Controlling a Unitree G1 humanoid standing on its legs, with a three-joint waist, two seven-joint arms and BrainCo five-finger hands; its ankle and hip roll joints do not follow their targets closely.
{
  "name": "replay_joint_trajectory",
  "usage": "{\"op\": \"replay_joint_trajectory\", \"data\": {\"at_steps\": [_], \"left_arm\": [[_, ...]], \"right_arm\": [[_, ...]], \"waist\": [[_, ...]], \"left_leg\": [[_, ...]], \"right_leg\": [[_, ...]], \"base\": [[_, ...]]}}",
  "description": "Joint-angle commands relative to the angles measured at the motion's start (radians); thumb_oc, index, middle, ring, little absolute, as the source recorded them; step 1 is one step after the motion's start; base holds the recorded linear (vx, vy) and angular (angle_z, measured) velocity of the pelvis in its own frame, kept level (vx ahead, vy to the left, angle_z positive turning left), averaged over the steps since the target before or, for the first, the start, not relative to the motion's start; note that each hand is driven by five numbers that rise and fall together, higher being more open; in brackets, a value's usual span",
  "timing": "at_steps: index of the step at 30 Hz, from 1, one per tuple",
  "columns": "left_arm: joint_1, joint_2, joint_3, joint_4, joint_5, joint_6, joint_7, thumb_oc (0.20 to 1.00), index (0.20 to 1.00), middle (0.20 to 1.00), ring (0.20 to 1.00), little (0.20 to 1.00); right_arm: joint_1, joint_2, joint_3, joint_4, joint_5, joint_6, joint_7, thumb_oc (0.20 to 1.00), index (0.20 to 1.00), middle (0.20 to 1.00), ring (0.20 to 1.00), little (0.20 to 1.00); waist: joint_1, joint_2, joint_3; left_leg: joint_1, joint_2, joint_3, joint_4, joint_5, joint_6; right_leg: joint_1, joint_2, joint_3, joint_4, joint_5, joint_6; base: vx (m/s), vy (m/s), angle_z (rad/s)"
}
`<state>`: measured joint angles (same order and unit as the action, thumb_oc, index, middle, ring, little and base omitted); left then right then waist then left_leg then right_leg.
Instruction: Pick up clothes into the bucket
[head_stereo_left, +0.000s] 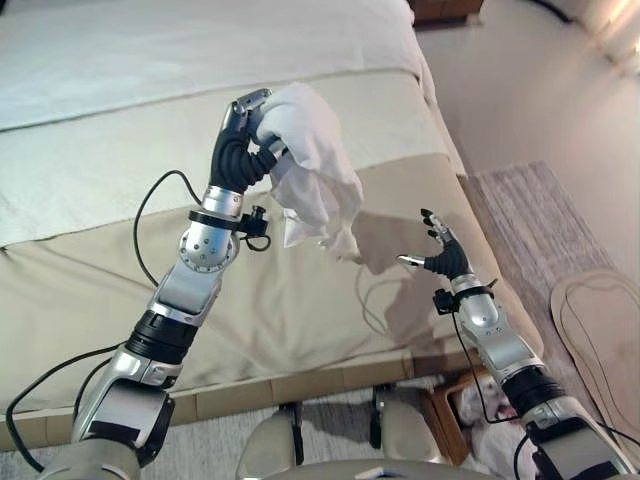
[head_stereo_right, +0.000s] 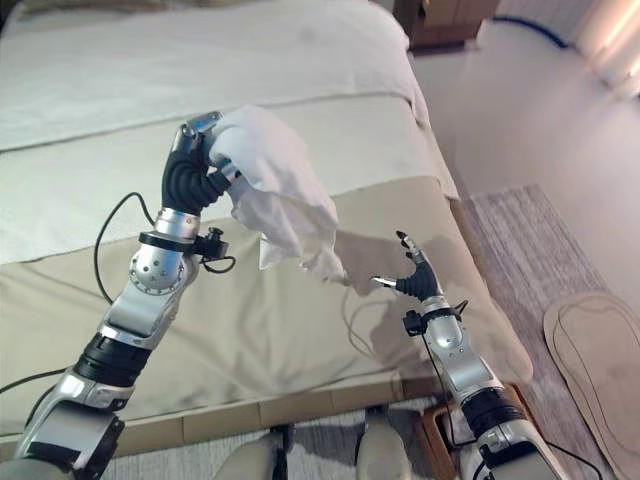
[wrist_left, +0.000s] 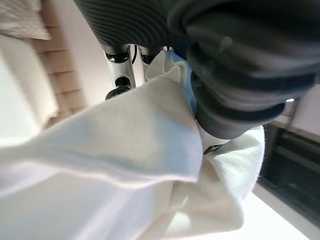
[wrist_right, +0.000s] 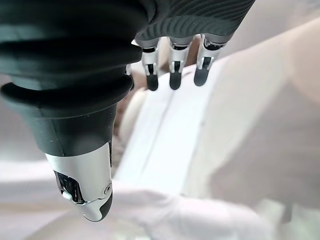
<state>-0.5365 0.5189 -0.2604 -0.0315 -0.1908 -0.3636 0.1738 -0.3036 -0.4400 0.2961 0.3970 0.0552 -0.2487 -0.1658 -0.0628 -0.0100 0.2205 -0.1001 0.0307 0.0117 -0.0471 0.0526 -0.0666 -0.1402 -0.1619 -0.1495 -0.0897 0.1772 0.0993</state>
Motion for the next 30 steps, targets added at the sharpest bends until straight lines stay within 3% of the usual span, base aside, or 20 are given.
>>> {"op": "replay_joint_trajectory", "data": {"at_steps": [1, 15, 22, 27, 30], "left_arm": [[-0.006, -0.022, -0.02, -0.031, -0.061, -0.059, -0.014, 0.2, 0.2, 0.2, 0.2, 0.2], [0.129, -0.08, -0.048, -0.072, -0.053, -0.036, -0.063, 0.2, 0.2, 0.2, 0.2, 0.2], [0.177, -0.09, -0.048, -0.095, -0.039, -0.022, -0.054, 0.2, 0.2, 0.2, 0.2, 0.2], [0.191, -0.089, -0.06, -0.108, -0.064, -0.022, -0.094, 0.2, 0.2, 0.2, 0.2, 0.2], [0.184, -0.092, -0.07, -0.111, -0.067, -0.021, -0.105, 0.2, 0.2, 0.2, 0.2, 0.2]], "right_arm": [[-0.077, 0.004, 0.053, -0.059, -0.014, -0.034, 0.035, 1.0, 1.0, 1.0, 1.0, 1.0], [-0.159, 0.107, 0.169, -0.113, -0.037, -0.033, 0.061, 1.0, 1.0, 1.0, 1.0, 1.0], [-0.126, 0.188, 0.136, -0.162, 0.151, -0.045, 0.053, 1.0, 1.0, 1.0, 1.0, 1.0], [-0.128, 0.172, 0.176, -0.169, 0.244, -0.03, 0.154, 1.0, 1.0, 1.0, 1.0, 1.0], [-0.137, 0.16, 0.196, -0.165, 0.235, -0.02, 0.168, 1.0, 1.0, 1.0, 1.0, 1.0]], "waist": [[0.036, 0.001, -0.098], [0.071, -0.004, -0.165], [0.069, -0.003, -0.165], [0.074, -0.011, -0.166], [0.076, -0.013, -0.168]], "left_leg": [[-0.006, 0.005, -0.027, 0.021, 0.004, -0.016], [0.075, 0.014, -0.024, -0.002, -0.015, -0.015], [0.08, 0.014, -0.018, -0.006, -0.015, -0.011], [0.085, 0.014, -0.013, -0.008, -0.019, -0.009], [0.086, 0.014, -0.012, -0.009, -0.02, -0.01]], "right_leg": [[0.102, -0.055, -0.041, 0.067, -0.114, 0.07], [0.193, -0.045, -0.06, 0.031, -0.133, 0.064], [0.195, -0.045, -0.059, 0.028, -0.133, 0.064], [0.198, -0.049, -0.057, 0.031, -0.133, 0.066], [0.202, -0.05, -0.059, 0.027, -0.132, 0.067]], "base": [[0.07, -0.022, 0.05], [0.05, -0.017, 0.04], [0.0, 0.0, 0.0], [0.0, 0.0, 0.0], [0.02, -0.003, 0.0]]}}
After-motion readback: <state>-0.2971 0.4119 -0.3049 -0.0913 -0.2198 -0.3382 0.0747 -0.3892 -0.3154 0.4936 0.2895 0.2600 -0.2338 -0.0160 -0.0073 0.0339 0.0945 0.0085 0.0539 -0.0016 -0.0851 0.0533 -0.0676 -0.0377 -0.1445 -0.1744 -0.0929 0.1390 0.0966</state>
